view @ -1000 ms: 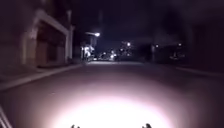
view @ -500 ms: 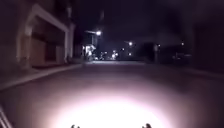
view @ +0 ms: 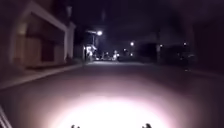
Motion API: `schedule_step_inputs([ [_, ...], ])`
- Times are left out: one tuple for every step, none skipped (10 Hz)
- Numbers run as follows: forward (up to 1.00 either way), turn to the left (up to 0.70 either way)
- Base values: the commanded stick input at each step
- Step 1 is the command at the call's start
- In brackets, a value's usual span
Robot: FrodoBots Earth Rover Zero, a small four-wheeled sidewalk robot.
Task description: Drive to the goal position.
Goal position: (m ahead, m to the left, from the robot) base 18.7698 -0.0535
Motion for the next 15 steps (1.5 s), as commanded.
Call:
schedule_step_inputs([
  [0.85,0.0],
  [0.85,0.0],
  [0.85,0.0],
  [0.85,0.0],
  [0.85,0.0],
  [0.85,0.0],
  [0.85,0.0],
  [0.85,0.0],
  [0.85,0.0],
  [0.85,0.0],
  [0.85,0.0],
  [0.85,0.0],
  [0.85,-0.09],
  [0.85,-0.25],
  [0.85,-0.21],
])
